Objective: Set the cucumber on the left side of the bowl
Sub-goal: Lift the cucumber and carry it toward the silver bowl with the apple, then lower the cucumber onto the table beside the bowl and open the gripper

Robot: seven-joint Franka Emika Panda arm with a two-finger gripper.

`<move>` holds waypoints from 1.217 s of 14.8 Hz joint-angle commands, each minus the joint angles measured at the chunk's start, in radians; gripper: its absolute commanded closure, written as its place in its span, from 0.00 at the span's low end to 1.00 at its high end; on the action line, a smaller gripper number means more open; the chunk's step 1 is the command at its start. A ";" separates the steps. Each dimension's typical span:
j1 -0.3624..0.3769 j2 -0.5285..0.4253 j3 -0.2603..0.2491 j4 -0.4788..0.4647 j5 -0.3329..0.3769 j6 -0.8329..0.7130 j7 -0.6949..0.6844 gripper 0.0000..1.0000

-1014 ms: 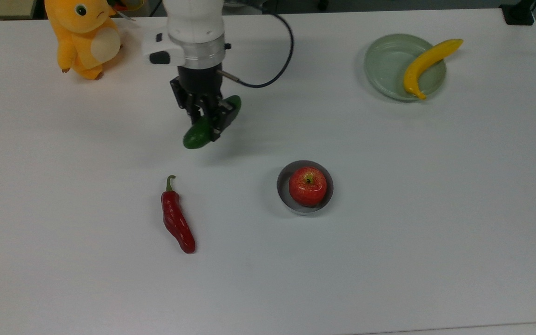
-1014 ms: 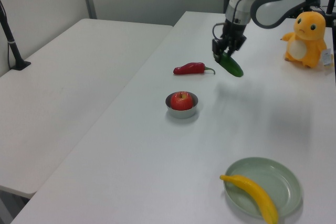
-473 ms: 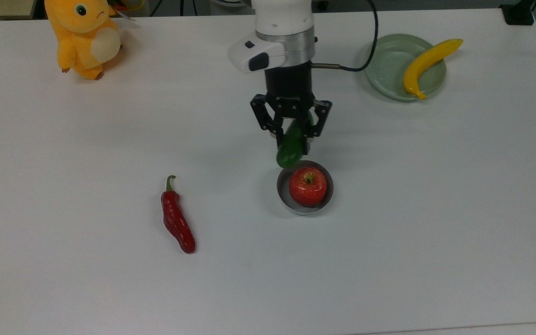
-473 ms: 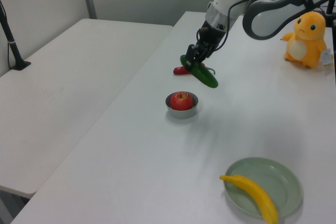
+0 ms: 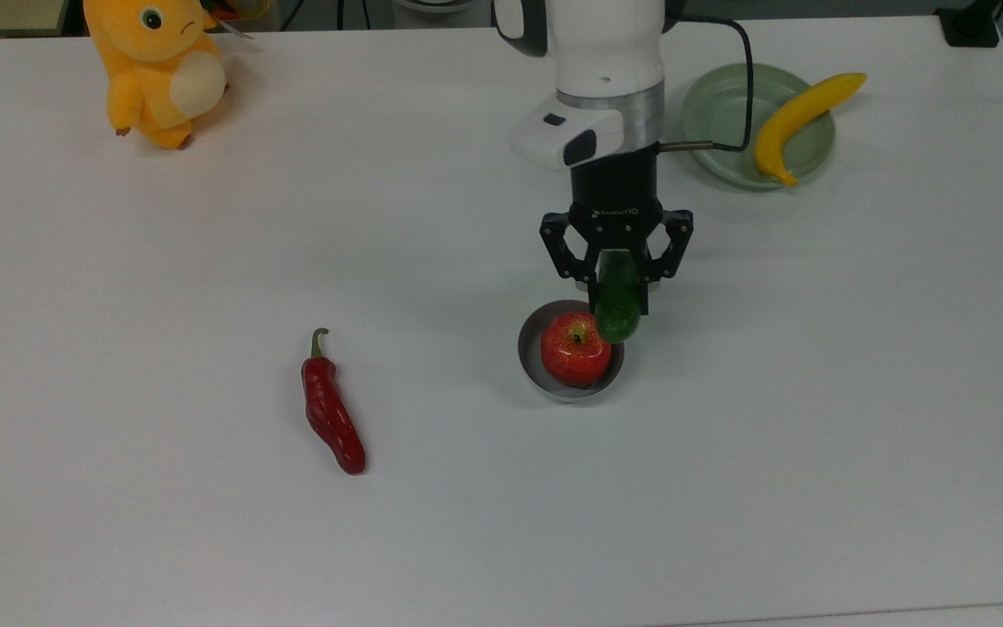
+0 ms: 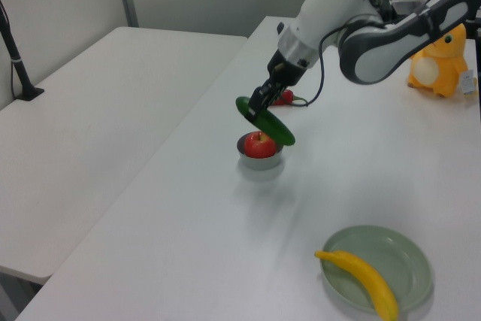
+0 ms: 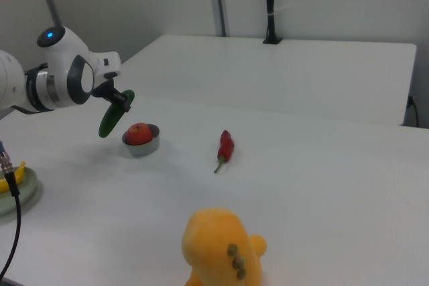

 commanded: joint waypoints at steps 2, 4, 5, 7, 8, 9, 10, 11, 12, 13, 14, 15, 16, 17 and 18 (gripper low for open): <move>0.018 0.061 0.008 0.035 -0.062 0.028 -0.015 0.92; 0.021 0.080 0.016 0.034 -0.097 0.028 -0.015 0.92; 0.023 0.097 0.018 0.037 -0.129 0.030 -0.015 0.91; 0.034 0.119 0.018 0.037 -0.162 0.036 -0.015 0.90; 0.032 0.120 0.018 0.037 -0.160 0.036 -0.015 0.90; 0.031 0.120 0.018 0.035 -0.160 0.036 -0.015 0.90; 0.032 0.122 0.018 0.037 -0.168 0.036 -0.015 0.90; 0.034 0.125 0.019 0.037 -0.174 0.037 -0.015 0.90; 0.035 0.131 0.019 0.037 -0.175 0.042 -0.015 0.90; 0.035 0.133 0.019 0.037 -0.177 0.059 -0.015 0.90; 0.035 0.133 0.021 0.037 -0.178 0.071 -0.015 0.89; 0.035 0.134 0.021 0.035 -0.185 0.074 -0.015 0.88; 0.035 0.136 0.021 0.035 -0.191 0.074 -0.017 0.88; 0.035 0.142 0.021 0.037 -0.192 0.074 -0.015 0.87; 0.035 0.145 0.021 0.037 -0.201 0.077 -0.015 0.86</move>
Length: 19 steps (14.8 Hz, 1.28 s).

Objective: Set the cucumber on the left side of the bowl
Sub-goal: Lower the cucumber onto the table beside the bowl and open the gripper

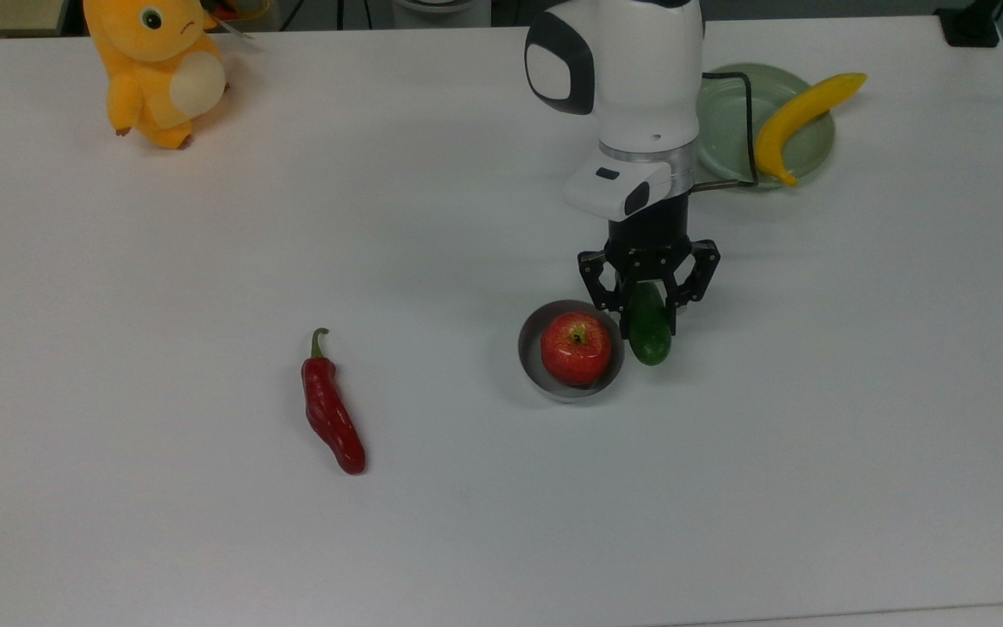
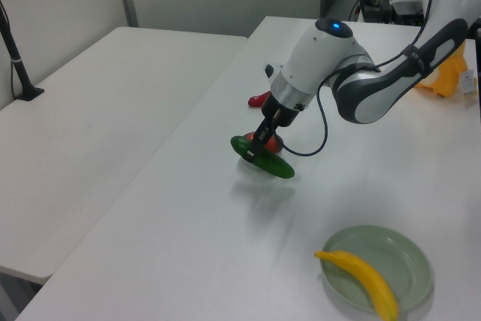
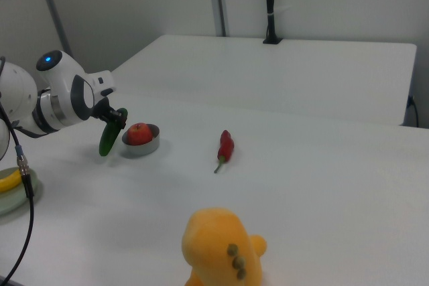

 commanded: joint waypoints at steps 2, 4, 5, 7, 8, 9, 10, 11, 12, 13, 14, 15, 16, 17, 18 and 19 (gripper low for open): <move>0.006 0.032 -0.002 0.020 -0.056 0.023 -0.011 0.85; 0.008 0.035 -0.002 0.020 -0.058 0.023 -0.011 0.80; 0.008 0.034 -0.002 0.020 -0.058 0.023 -0.011 0.76; 0.008 0.034 -0.002 0.020 -0.060 0.023 -0.011 0.42; 0.008 0.034 -0.002 0.020 -0.058 0.023 -0.011 0.28; 0.008 0.034 -0.002 0.020 -0.058 0.023 -0.009 0.15; 0.008 0.034 -0.002 0.020 -0.060 0.023 -0.009 0.02; 0.006 0.034 -0.002 0.022 -0.058 0.023 -0.009 0.00; 0.008 0.034 -0.002 0.020 -0.060 0.023 -0.009 0.00; 0.008 0.034 -0.001 0.020 -0.058 0.023 -0.009 0.00; 0.006 0.032 -0.002 0.020 -0.058 0.023 -0.009 0.00; 0.006 0.032 -0.002 0.022 -0.058 0.023 -0.008 0.00; 0.006 0.031 -0.001 0.022 -0.058 0.023 -0.008 0.00; 0.005 0.025 -0.002 0.022 -0.056 0.023 -0.008 0.00; 0.002 0.016 -0.001 0.022 -0.055 0.023 -0.006 0.00; 0.002 0.002 -0.002 0.020 -0.052 0.022 -0.006 0.00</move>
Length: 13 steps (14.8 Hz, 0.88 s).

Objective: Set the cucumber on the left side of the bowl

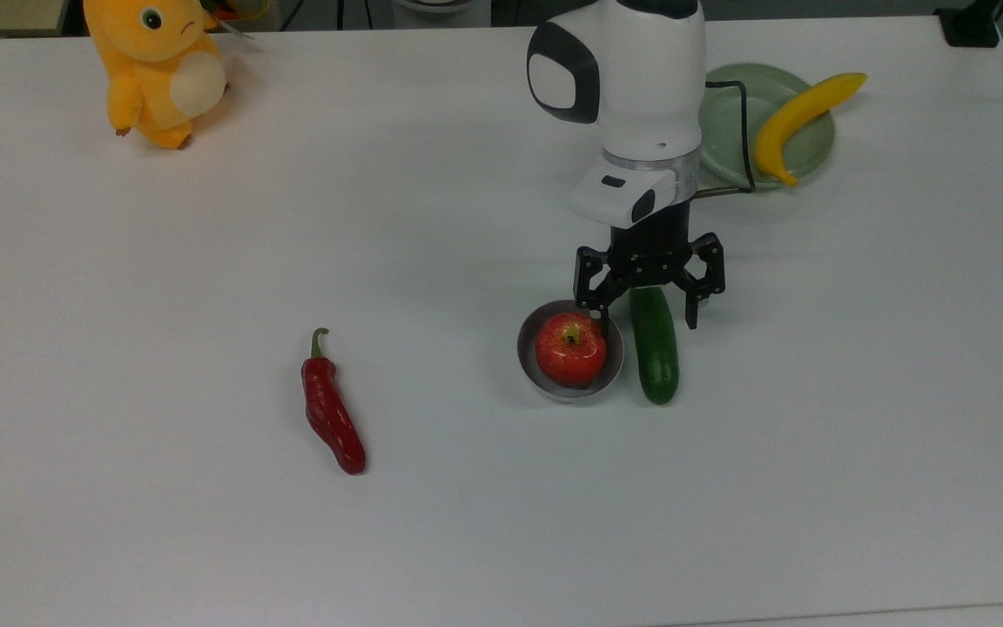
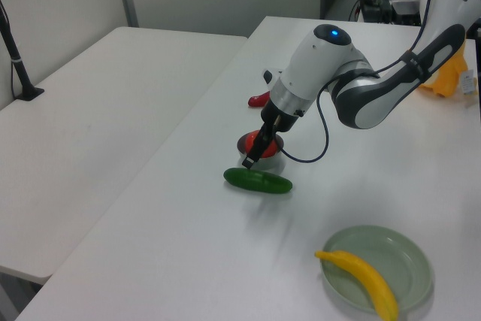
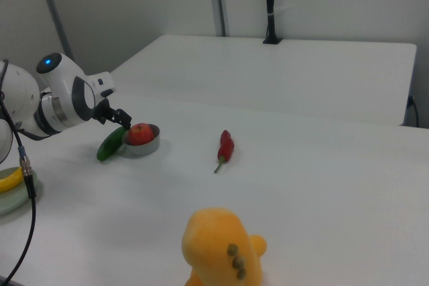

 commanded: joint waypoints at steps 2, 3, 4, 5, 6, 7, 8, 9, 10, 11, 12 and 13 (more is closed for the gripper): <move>0.000 -0.075 -0.001 0.000 0.006 0.008 -0.001 0.00; -0.001 -0.110 -0.001 -0.009 0.011 0.002 0.006 0.00; -0.003 -0.157 -0.001 -0.029 0.017 -0.048 0.010 0.00; -0.003 -0.207 -0.001 -0.029 0.041 -0.150 0.005 0.00; 0.000 -0.251 -0.002 -0.029 0.130 -0.238 -0.027 0.00; 0.002 -0.306 -0.002 -0.039 0.214 -0.333 -0.120 0.00; 0.000 -0.342 -0.005 -0.044 0.271 -0.413 -0.189 0.00; -0.003 -0.375 -0.011 -0.046 0.328 -0.494 -0.249 0.00; -0.006 -0.406 -0.015 -0.046 0.368 -0.569 -0.300 0.00; -0.010 -0.431 -0.033 -0.046 0.385 -0.632 -0.323 0.00; -0.009 -0.455 -0.056 -0.046 0.388 -0.680 -0.323 0.00; -0.007 -0.474 -0.076 -0.046 0.388 -0.725 -0.322 0.00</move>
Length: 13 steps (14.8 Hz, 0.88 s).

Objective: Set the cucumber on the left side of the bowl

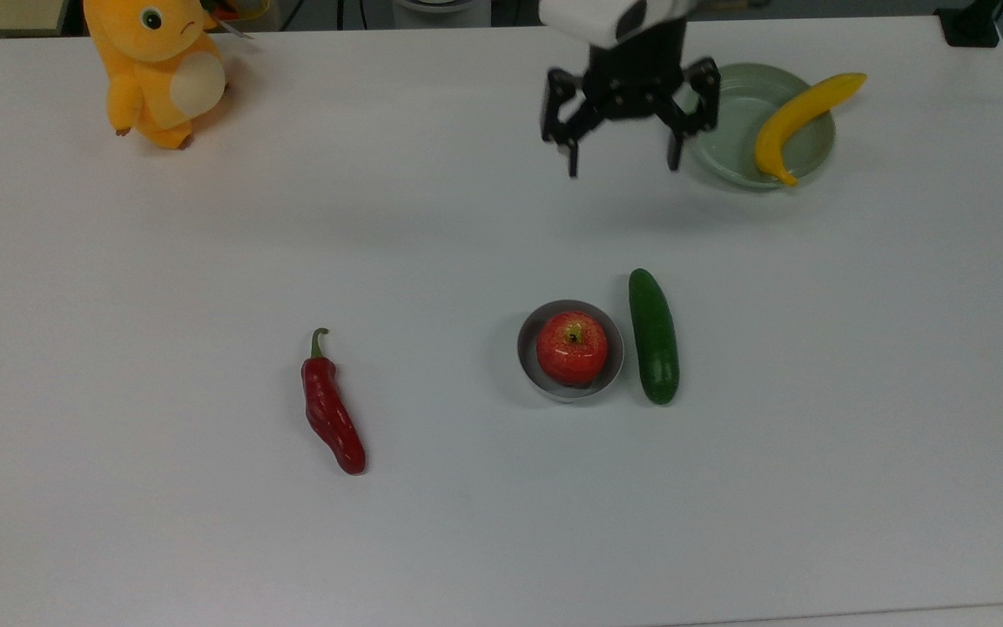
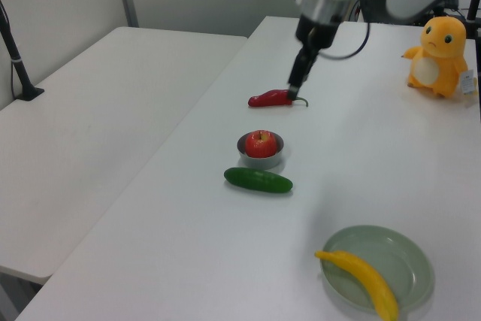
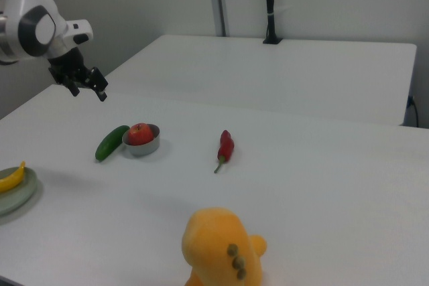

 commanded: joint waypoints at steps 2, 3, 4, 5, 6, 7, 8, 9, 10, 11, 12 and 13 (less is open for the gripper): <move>-0.005 -0.134 -0.099 -0.078 0.036 -0.195 -0.054 0.00; -0.003 -0.151 -0.142 -0.097 0.036 -0.215 -0.052 0.00; -0.003 -0.156 -0.163 -0.103 0.036 -0.235 -0.055 0.00; -0.006 -0.148 -0.195 -0.108 0.038 -0.231 -0.062 0.00; -0.017 -0.141 -0.208 -0.118 0.039 -0.226 -0.062 0.00; -0.032 -0.141 -0.216 -0.138 0.045 -0.213 -0.063 0.00; -0.037 -0.144 -0.222 -0.175 0.067 -0.184 -0.065 0.00; -0.039 -0.142 -0.225 -0.189 0.079 -0.157 -0.065 0.00; -0.039 -0.139 -0.225 -0.191 0.085 -0.150 -0.065 0.00; -0.040 -0.138 -0.225 -0.194 0.108 -0.136 -0.068 0.00; -0.039 -0.139 -0.225 -0.203 0.122 -0.122 -0.071 0.00; -0.034 -0.139 -0.225 -0.206 0.124 -0.108 -0.071 0.00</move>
